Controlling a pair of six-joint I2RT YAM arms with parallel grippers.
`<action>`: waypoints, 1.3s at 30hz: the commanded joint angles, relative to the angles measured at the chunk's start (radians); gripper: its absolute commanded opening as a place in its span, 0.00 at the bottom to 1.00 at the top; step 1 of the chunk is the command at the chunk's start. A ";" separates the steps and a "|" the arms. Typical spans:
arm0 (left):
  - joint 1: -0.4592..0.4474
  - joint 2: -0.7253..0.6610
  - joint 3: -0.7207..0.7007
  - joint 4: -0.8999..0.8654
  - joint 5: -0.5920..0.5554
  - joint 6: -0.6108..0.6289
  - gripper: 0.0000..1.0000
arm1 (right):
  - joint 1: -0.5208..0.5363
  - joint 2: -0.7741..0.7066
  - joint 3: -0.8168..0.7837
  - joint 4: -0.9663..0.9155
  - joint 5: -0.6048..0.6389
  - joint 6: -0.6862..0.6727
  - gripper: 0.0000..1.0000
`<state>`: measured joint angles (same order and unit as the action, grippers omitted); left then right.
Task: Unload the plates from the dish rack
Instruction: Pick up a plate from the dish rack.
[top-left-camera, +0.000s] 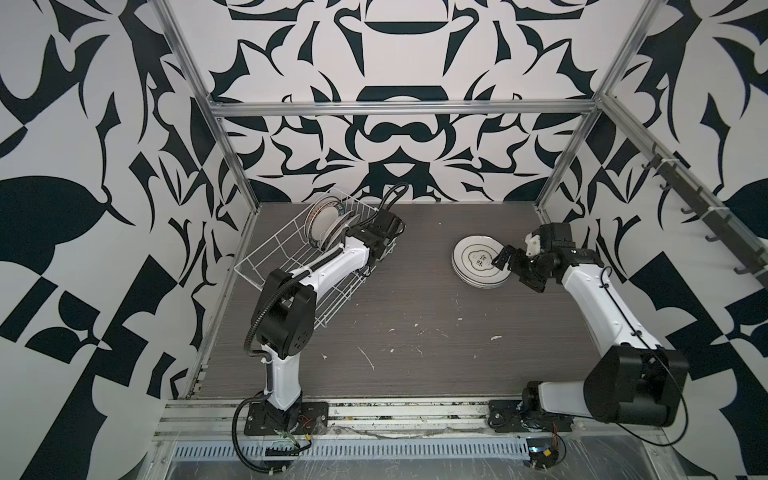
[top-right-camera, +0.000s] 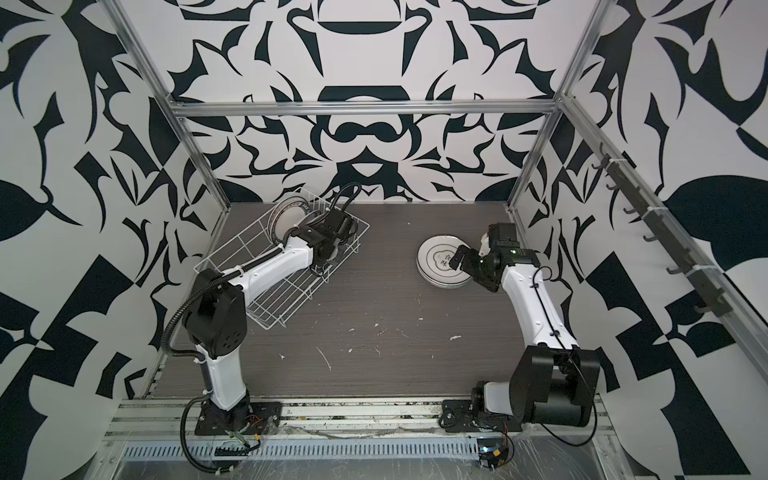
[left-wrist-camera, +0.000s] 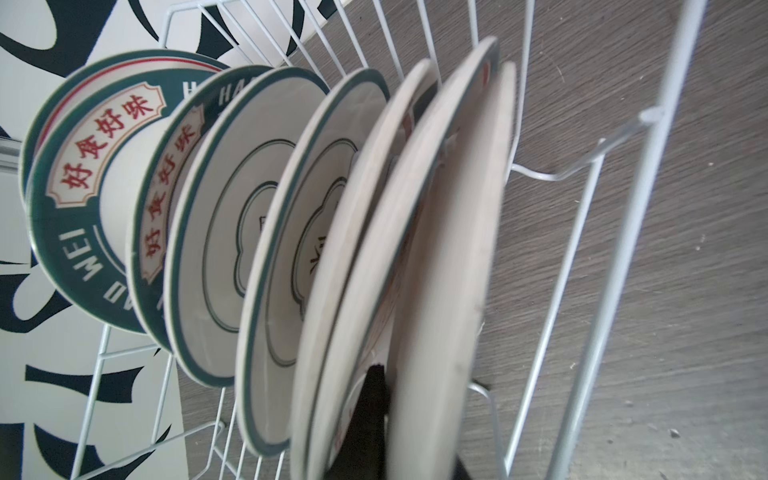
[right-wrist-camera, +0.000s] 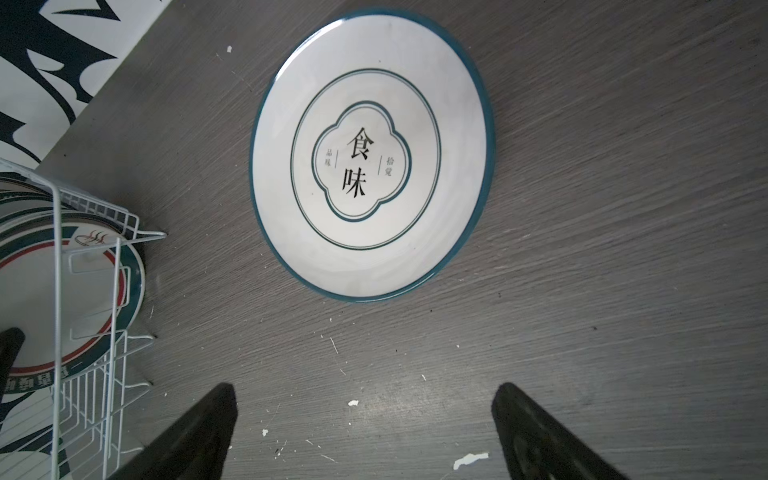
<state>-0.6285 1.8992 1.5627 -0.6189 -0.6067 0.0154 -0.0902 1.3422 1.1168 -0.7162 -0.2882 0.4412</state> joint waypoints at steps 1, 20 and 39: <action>-0.005 -0.047 -0.021 -0.001 0.025 -0.062 0.04 | -0.002 -0.028 0.003 0.006 -0.022 -0.010 1.00; -0.099 -0.201 0.047 -0.101 -0.046 -0.066 0.00 | -0.002 0.009 -0.012 0.036 -0.050 0.000 1.00; -0.158 -0.418 0.052 -0.116 0.088 -0.315 0.00 | 0.000 -0.067 -0.073 0.209 -0.365 0.105 1.00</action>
<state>-0.7883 1.5520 1.6245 -0.7521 -0.5716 -0.1677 -0.0906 1.3399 1.0843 -0.6304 -0.4839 0.4717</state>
